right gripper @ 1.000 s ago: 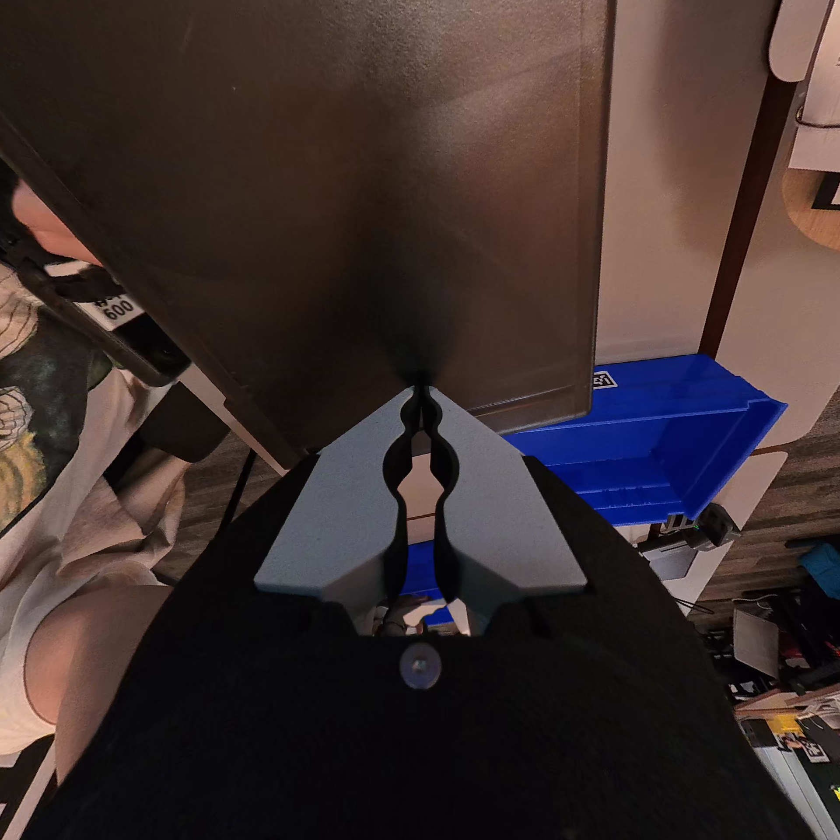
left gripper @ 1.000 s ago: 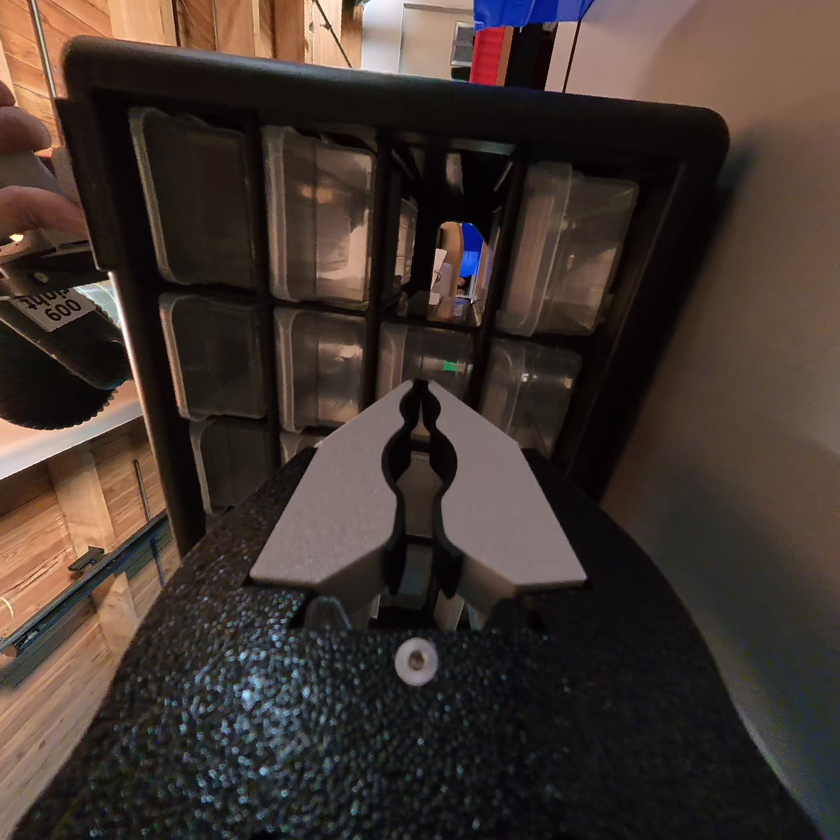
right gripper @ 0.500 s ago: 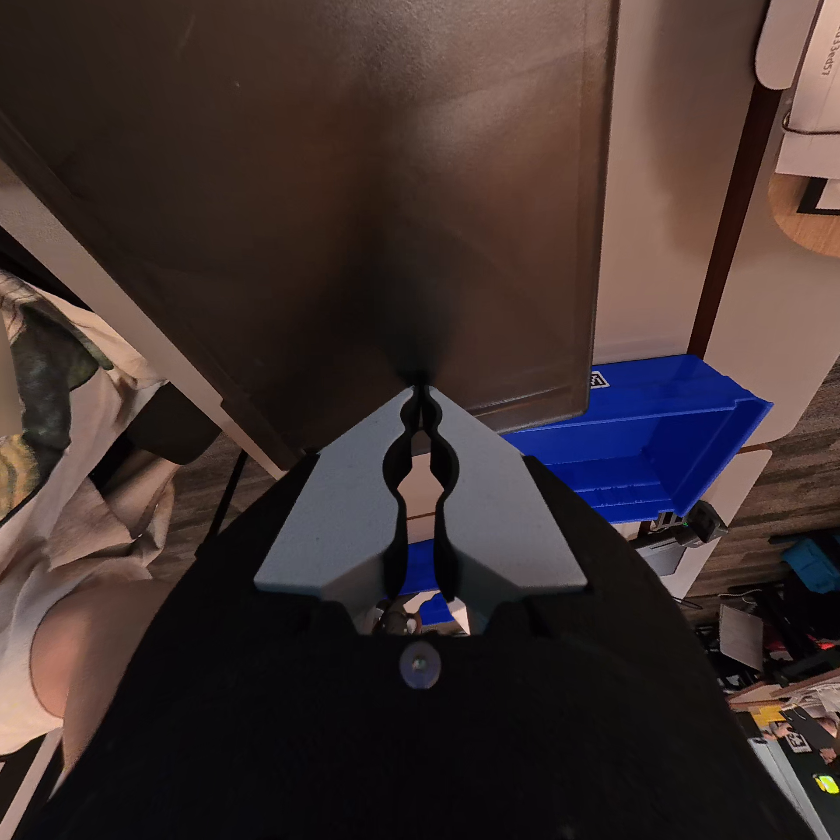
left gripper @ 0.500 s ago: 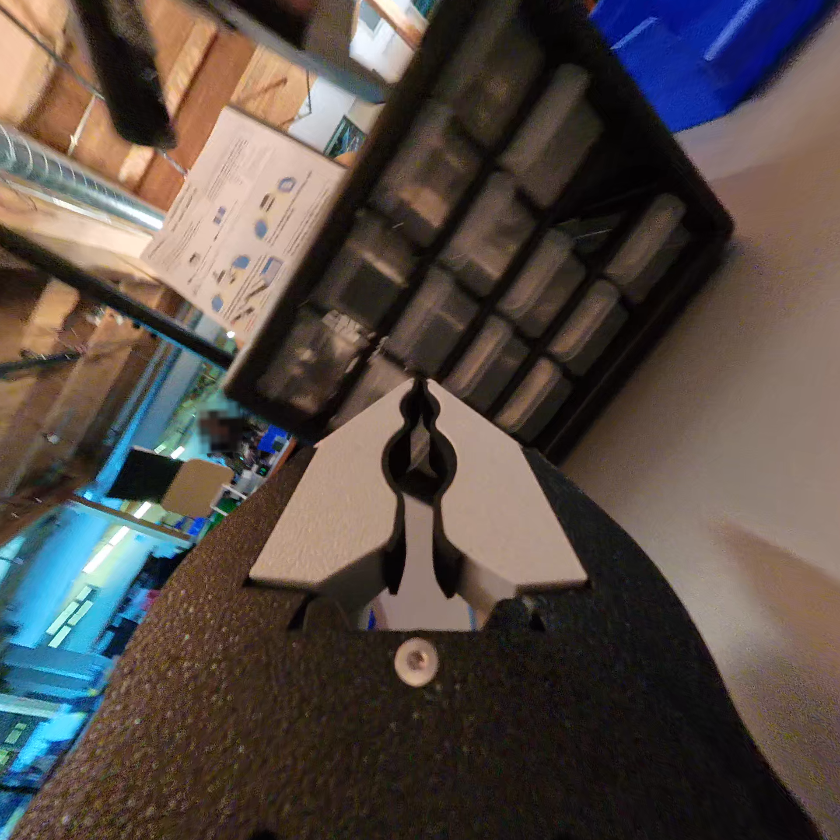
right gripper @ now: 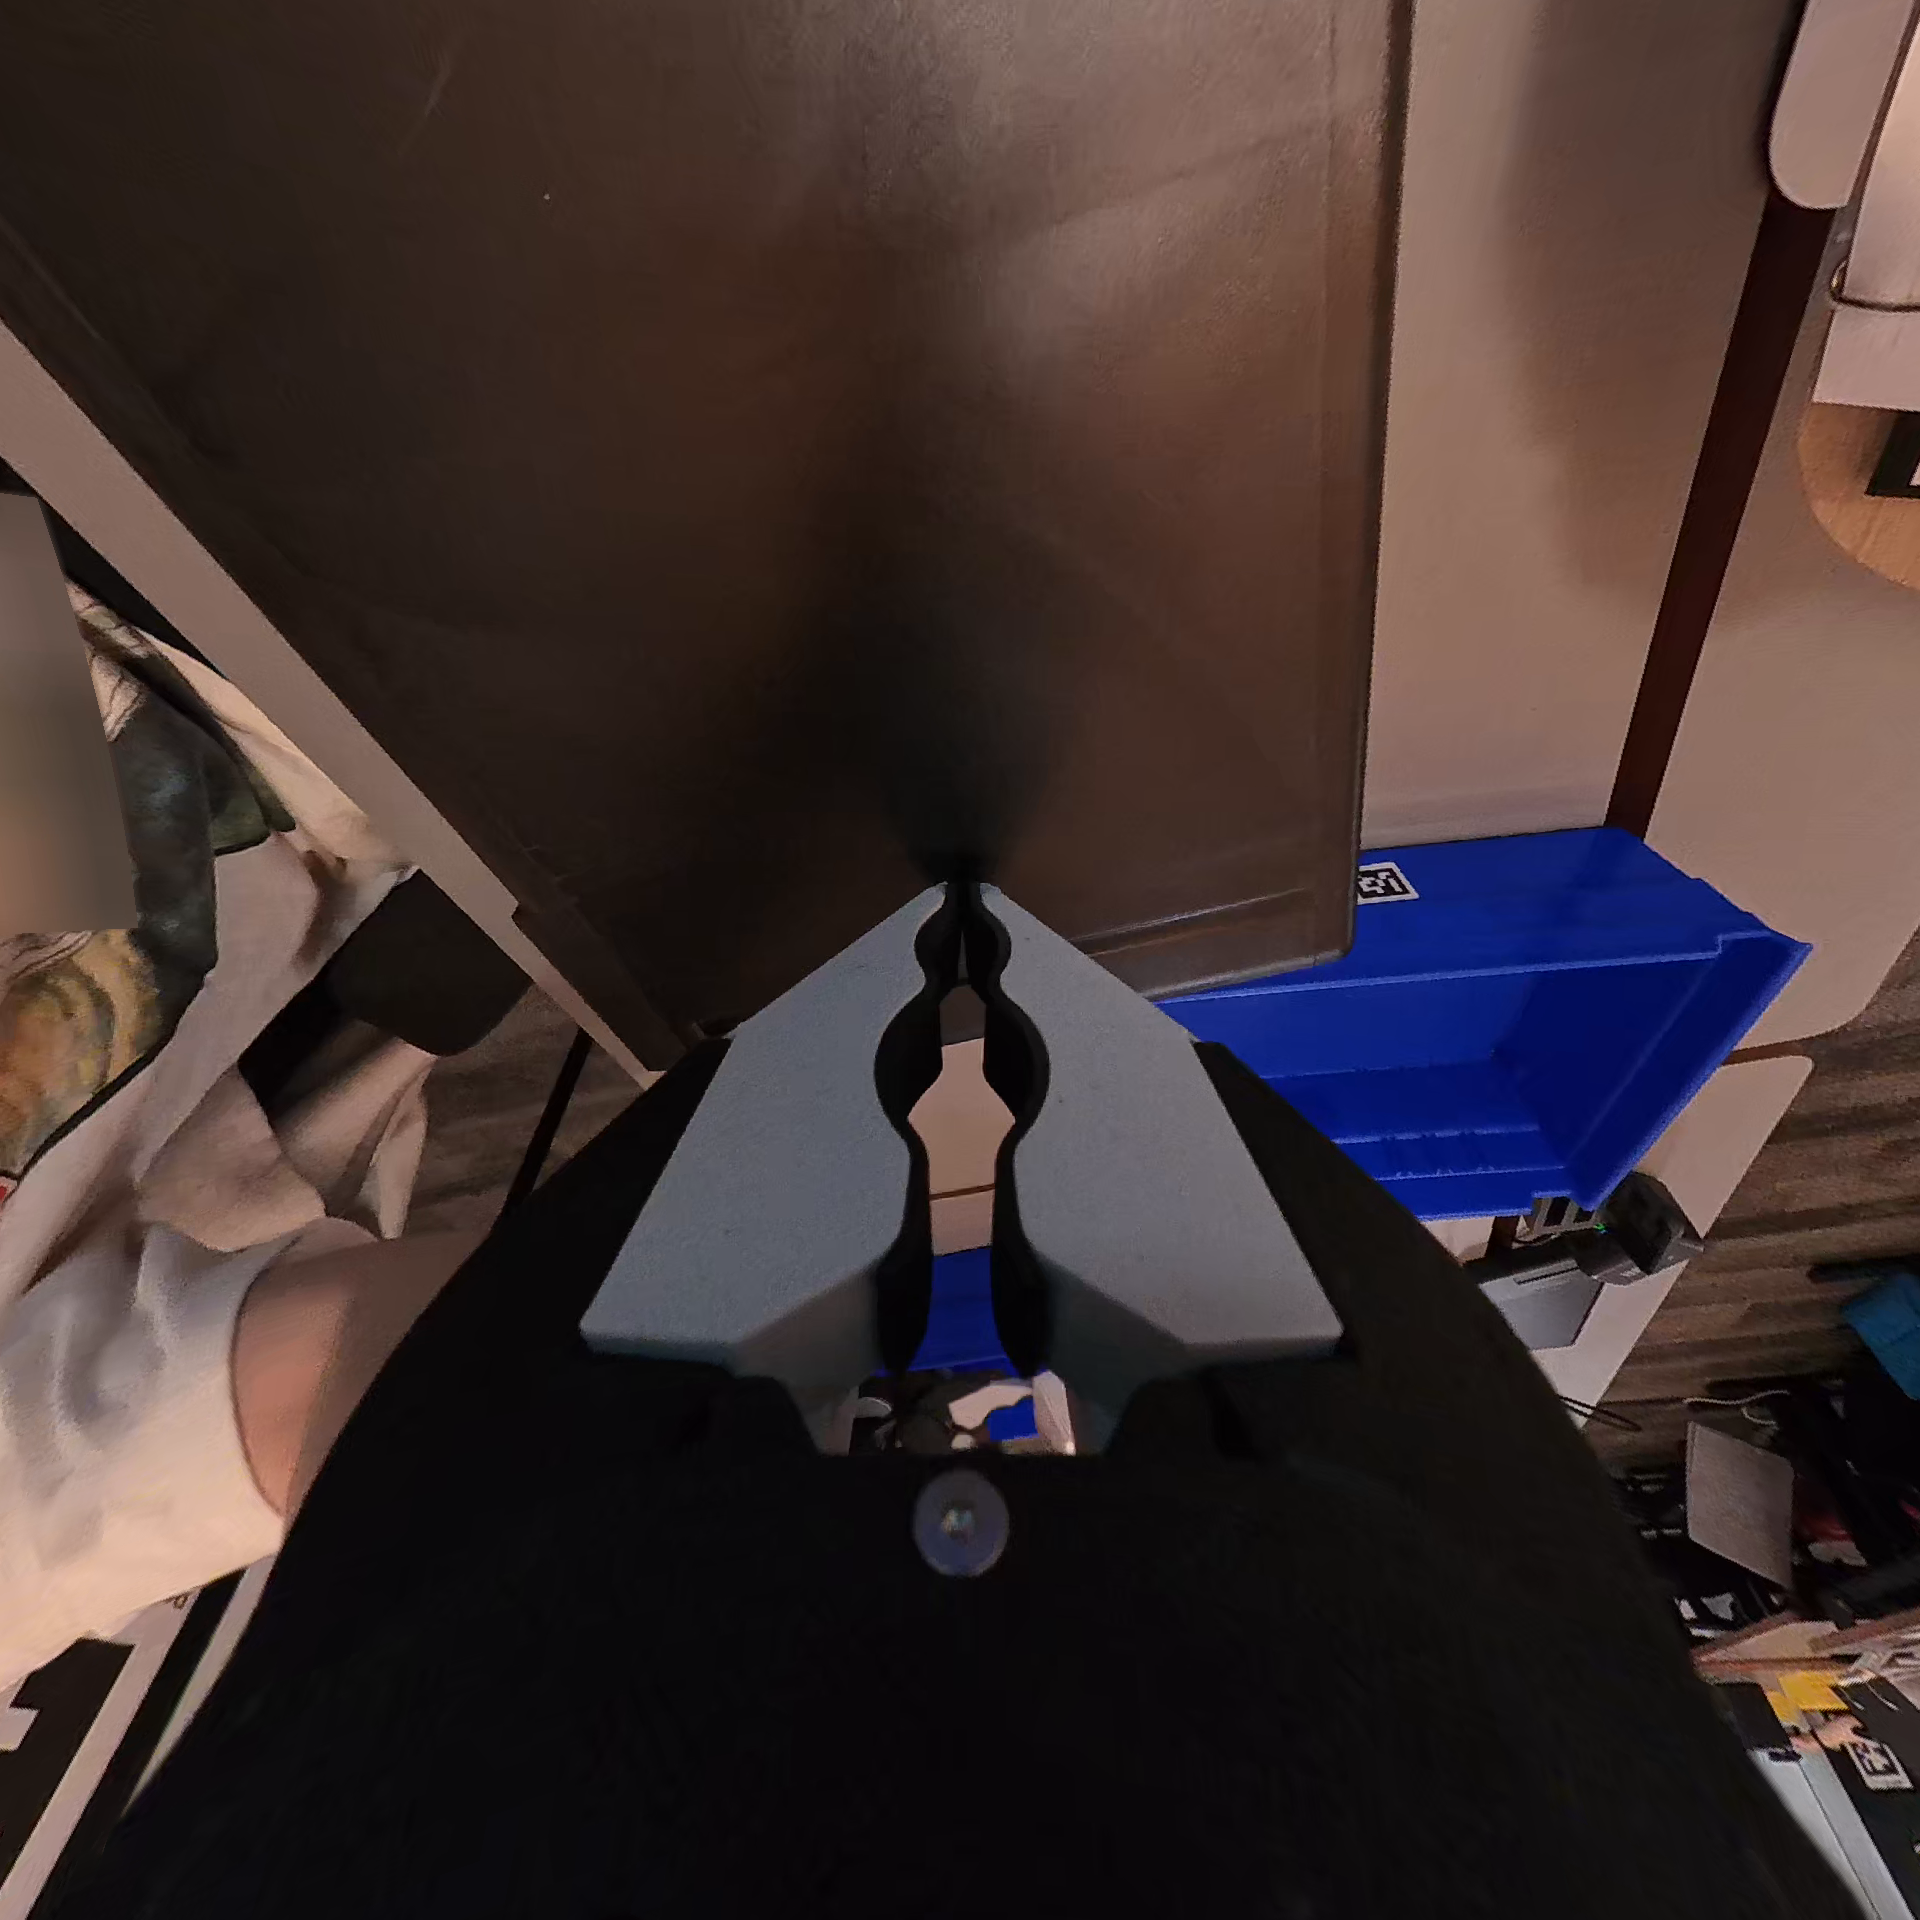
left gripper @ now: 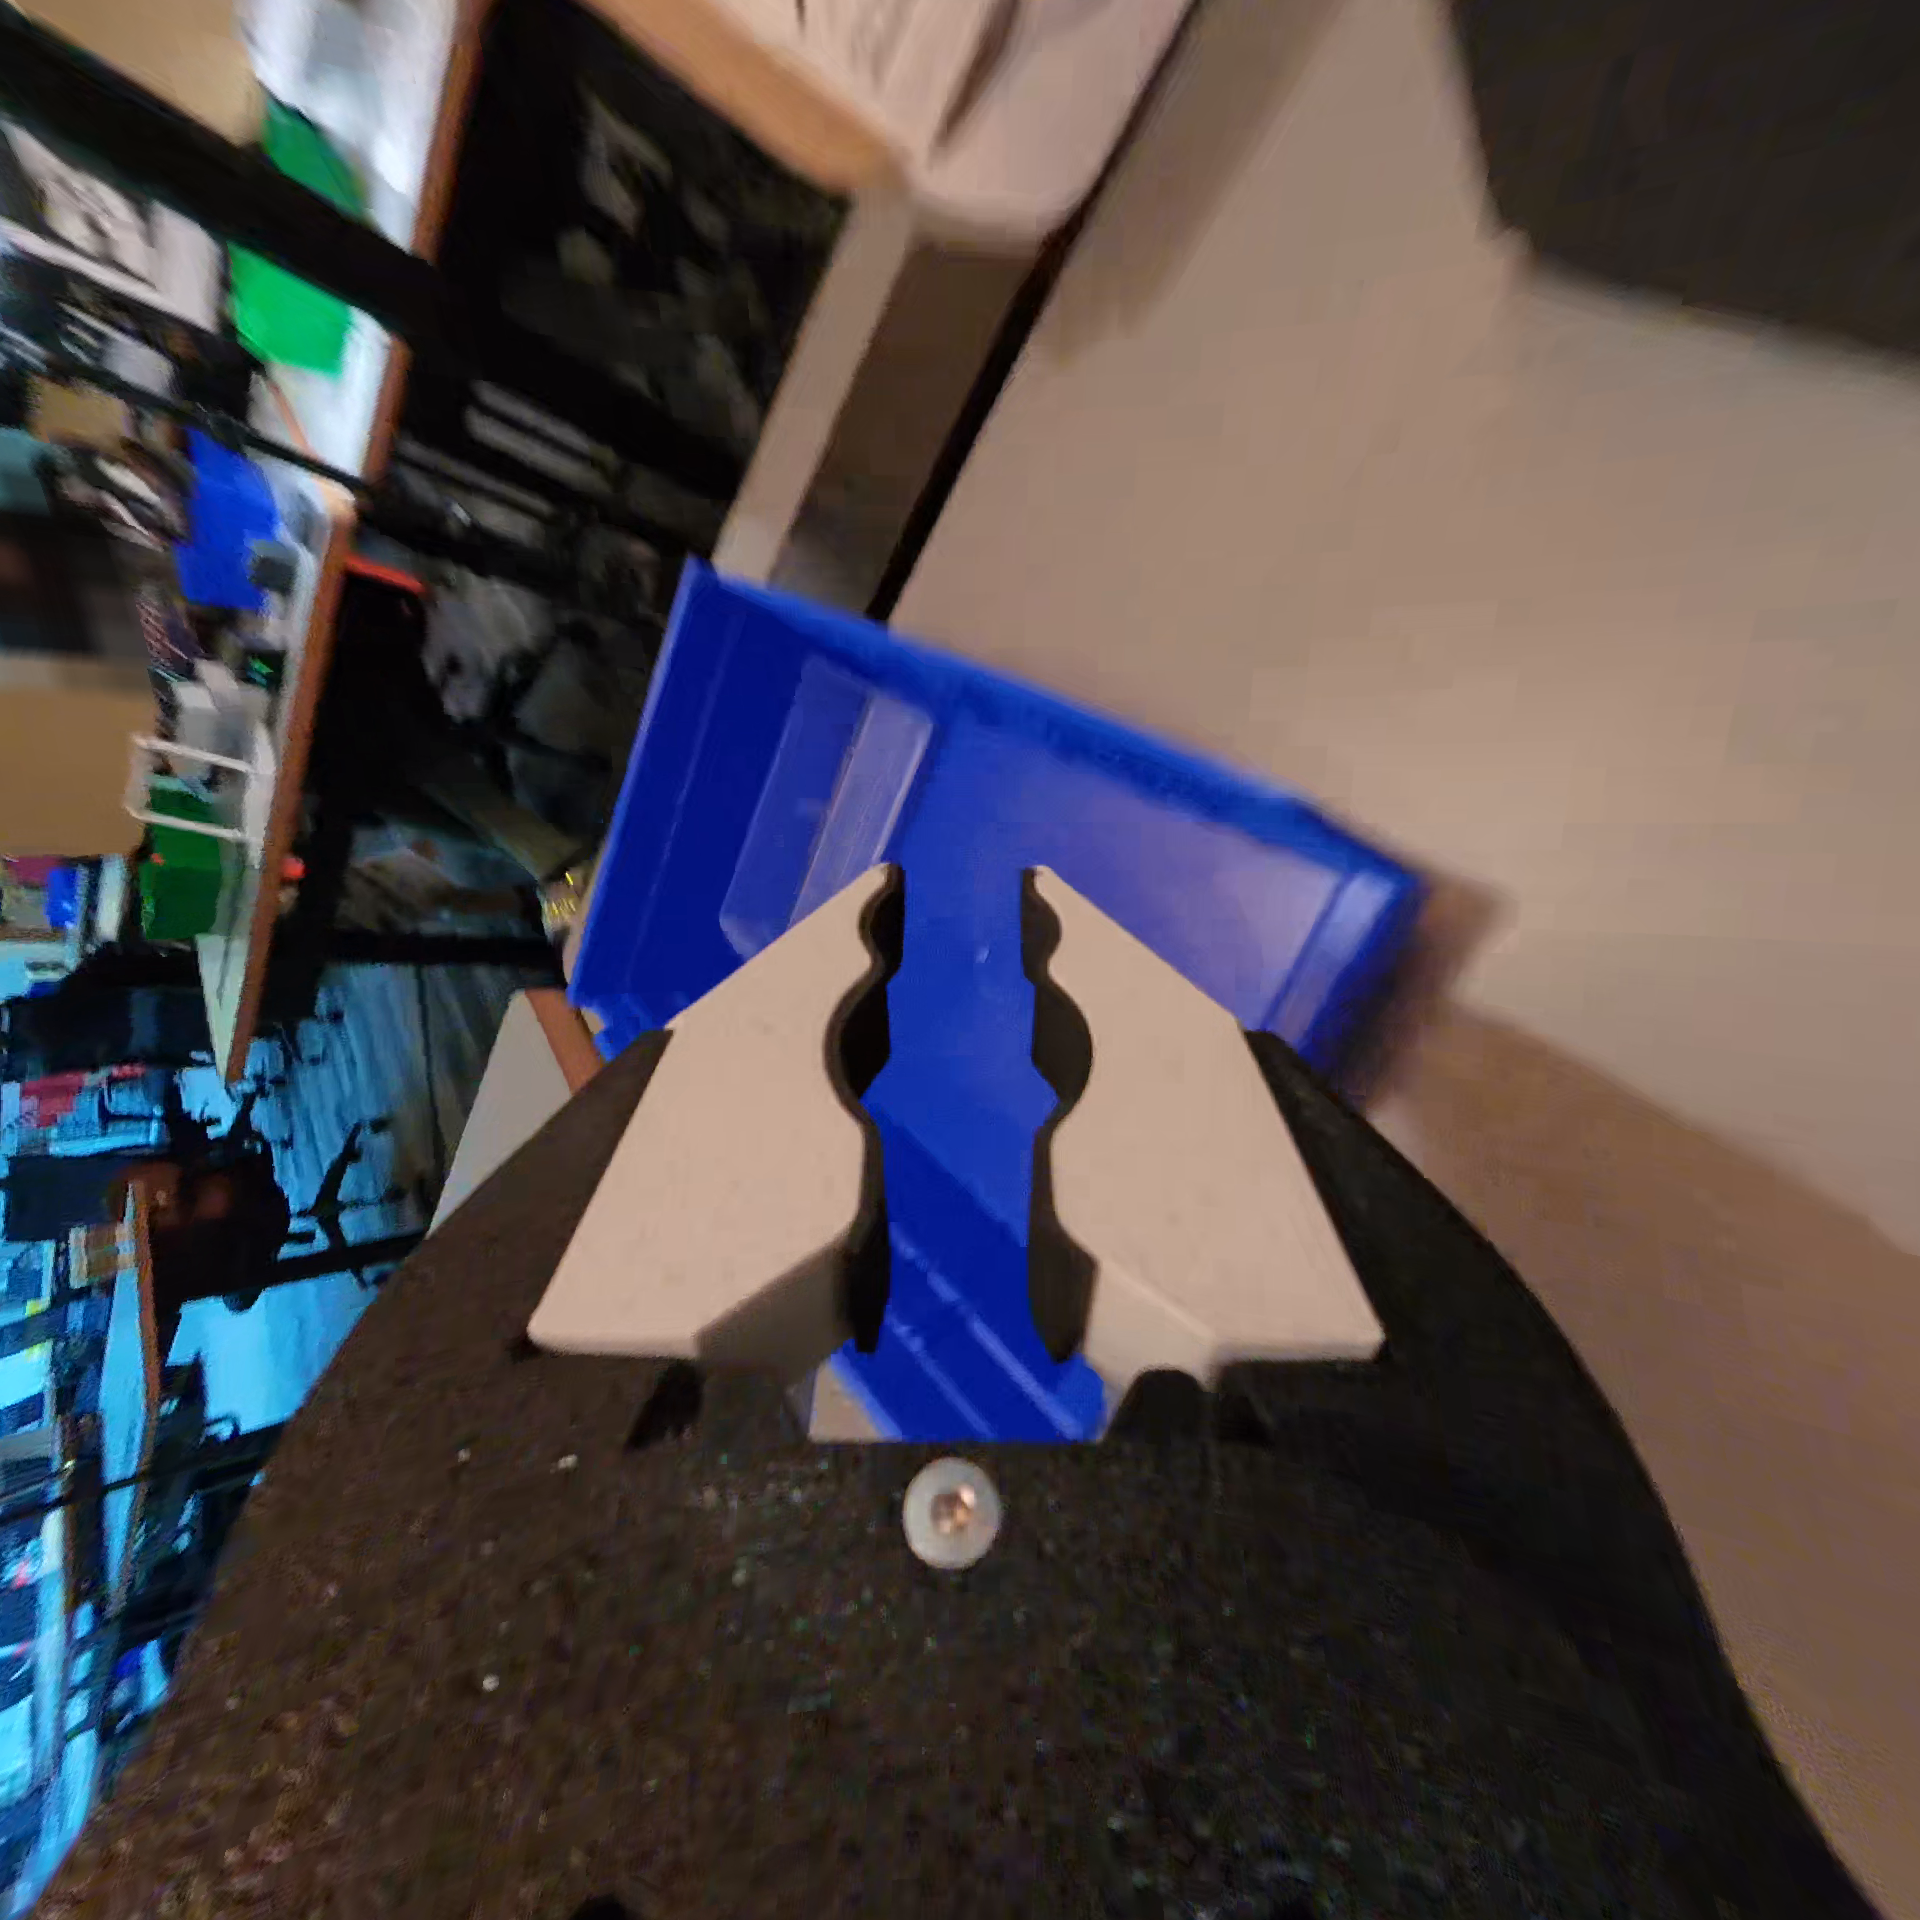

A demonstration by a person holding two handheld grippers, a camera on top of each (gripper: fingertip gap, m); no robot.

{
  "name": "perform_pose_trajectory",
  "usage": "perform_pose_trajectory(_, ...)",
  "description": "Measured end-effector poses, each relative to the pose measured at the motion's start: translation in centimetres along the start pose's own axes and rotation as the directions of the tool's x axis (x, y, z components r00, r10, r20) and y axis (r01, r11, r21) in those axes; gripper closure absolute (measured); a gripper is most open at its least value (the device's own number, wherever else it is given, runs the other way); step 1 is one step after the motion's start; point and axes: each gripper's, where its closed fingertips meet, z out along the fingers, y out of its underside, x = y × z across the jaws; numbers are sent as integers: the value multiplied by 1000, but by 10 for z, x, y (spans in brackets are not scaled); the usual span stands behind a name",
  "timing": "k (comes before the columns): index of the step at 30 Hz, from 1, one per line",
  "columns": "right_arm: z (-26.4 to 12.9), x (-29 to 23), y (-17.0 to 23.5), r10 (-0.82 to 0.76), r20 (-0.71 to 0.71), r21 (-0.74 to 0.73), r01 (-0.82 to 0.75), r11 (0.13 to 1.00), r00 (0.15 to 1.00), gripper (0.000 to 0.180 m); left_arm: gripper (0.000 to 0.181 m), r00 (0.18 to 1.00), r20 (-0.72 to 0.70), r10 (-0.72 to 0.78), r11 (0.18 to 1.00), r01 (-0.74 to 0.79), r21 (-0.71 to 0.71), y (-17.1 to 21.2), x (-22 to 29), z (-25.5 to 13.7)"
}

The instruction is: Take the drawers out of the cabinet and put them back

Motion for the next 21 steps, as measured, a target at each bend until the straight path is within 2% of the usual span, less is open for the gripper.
perform_pose_trajectory(2,0,0,0,-7,-13,3,7,1000,1000,180,160,997,-61,43,992,-50,-115,27,-19,30)
perform_pose_trajectory(6,0,0,0,-4,-37,34,5,999,999,180,162,986,-134,103,950,-138,-282,67,-50,82)
perform_pose_trajectory(13,0,0,-1,-5,12,98,4,995,1000,180,159,965,-254,61,909,-159,-384,108,-71,147)
perform_pose_trajectory(21,0,0,-1,-33,6,98,32,995,999,180,163,955,-289,59,889,-182,-420,130,-77,193)
